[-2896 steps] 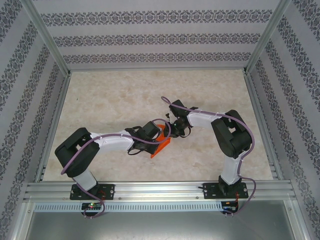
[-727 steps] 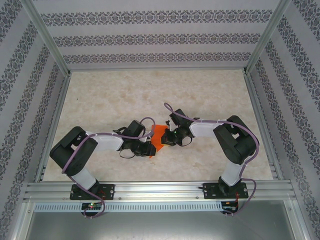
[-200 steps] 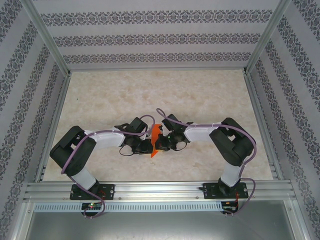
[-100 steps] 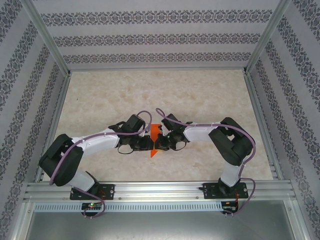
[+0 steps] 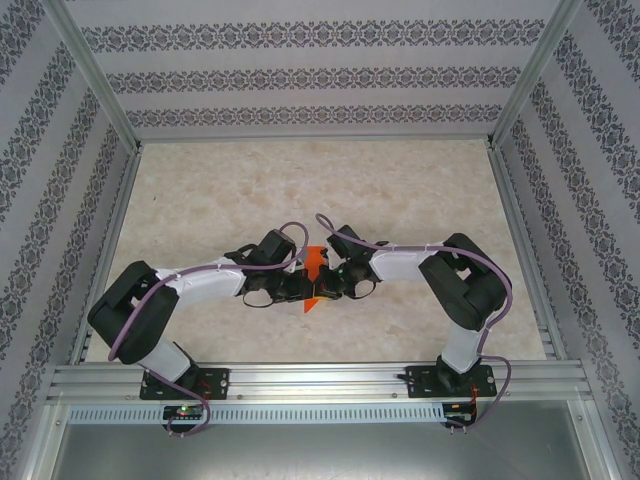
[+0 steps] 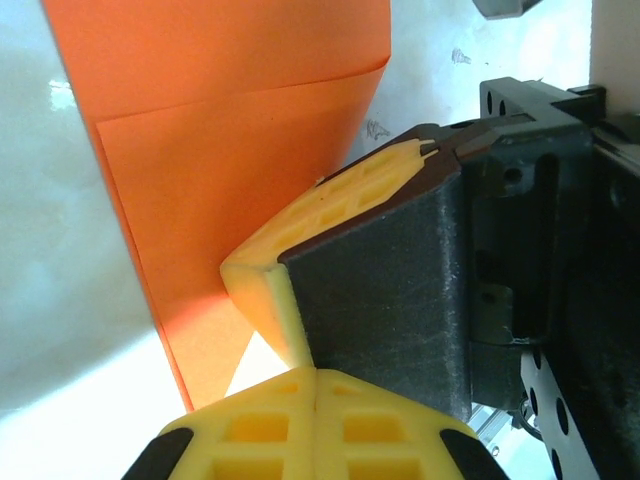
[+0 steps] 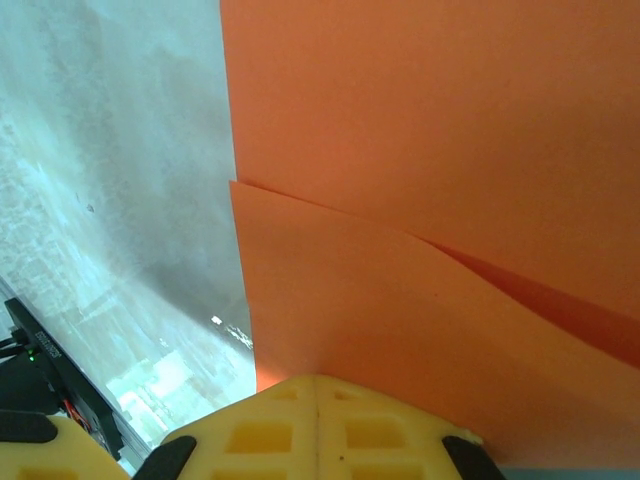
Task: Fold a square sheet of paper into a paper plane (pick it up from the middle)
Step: Third fold the triangle at the center of the table.
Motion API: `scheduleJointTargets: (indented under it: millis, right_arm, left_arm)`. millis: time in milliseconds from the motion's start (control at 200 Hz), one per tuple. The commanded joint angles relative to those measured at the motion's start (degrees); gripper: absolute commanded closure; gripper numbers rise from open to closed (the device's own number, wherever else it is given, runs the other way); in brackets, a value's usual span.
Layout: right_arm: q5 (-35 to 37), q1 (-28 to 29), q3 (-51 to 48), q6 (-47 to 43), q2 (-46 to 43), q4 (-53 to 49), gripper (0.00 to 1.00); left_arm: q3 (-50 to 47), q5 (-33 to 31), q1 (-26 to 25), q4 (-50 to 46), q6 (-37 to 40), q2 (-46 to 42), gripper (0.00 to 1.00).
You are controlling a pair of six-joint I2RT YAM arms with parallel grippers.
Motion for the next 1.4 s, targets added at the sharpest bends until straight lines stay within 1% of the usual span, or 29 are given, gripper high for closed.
scheduleJointTargets:
  millis: [0, 80, 190, 280, 390, 485, 570, 749, 904, 1094, 1239, 1399]
  right_arm:
    - [5.25, 0.20, -1.69, 1.44, 2.49, -0.27, 0.95]
    - [5.27, -0.46, -1.90, 1.38, 2.49, -0.15, 0.95]
    - [5.36, -0.88, -2.12, 1.24, 2.37, -0.22, 0.95]
    - [5.51, -1.10, -2.28, 1.14, 2.27, -0.29, 0.95]
    - [5.48, -1.46, -2.43, 1.21, 2.36, -0.34, 0.95]
    - [5.44, -1.49, -2.49, 1.14, 2.27, -0.29, 0.95]
    - [5.48, -1.57, -2.48, 1.14, 2.19, -0.42, 0.95]
    - [5.53, -1.54, -2.36, 1.20, 2.19, -0.32, 0.95]
    - [5.45, -1.55, -2.39, 1.21, 2.10, -0.42, 0.95]
    - [5.35, -1.52, -2.23, 1.28, 1.92, -0.42, 0.95]
    - [5.39, -1.54, -2.04, 1.27, 1.92, -0.49, 0.95]
    - [5.46, -1.53, -2.03, 1.29, 1.92, -0.69, 0.95]
  left_arm:
    - [-3.75, -2.56, -2.70, 3.68, -1.40, 3.90, 0.96]
    - [-6.04, -3.32, -2.69, 6.13, -3.04, 1.13, 0.97]
    - [-6.68, -5.53, -2.69, 5.16, -3.59, -2.50, 1.00]
    - [-6.61, -5.22, -2.69, 5.98, -4.01, -3.75, 1.00]
    - [-5.88, -7.12, -2.68, 2.39, -4.04, -4.88, 1.00]
    - [-7.15, -7.14, -2.68, 4.52, -5.27, -6.15, 1.00]
    - [-6.93, -5.54, -2.69, 5.55, -5.59, -5.30, 1.00]
    - [-6.28, -4.74, -2.73, 8.30, -6.12, -2.50, 1.00]
    - [-5.59, -5.10, -2.78, 8.67, -6.03, -0.32, 1.00]
    - [-5.49, -3.89, -2.78, 10.32, -6.05, 2.30, 1.00]
    - [-5.14, -4.53, -2.78, 8.77, -5.47, 2.35, 1.00]
    - [-5.16, -3.98, -2.86, 9.33, -5.53, 1.12, 1.00]
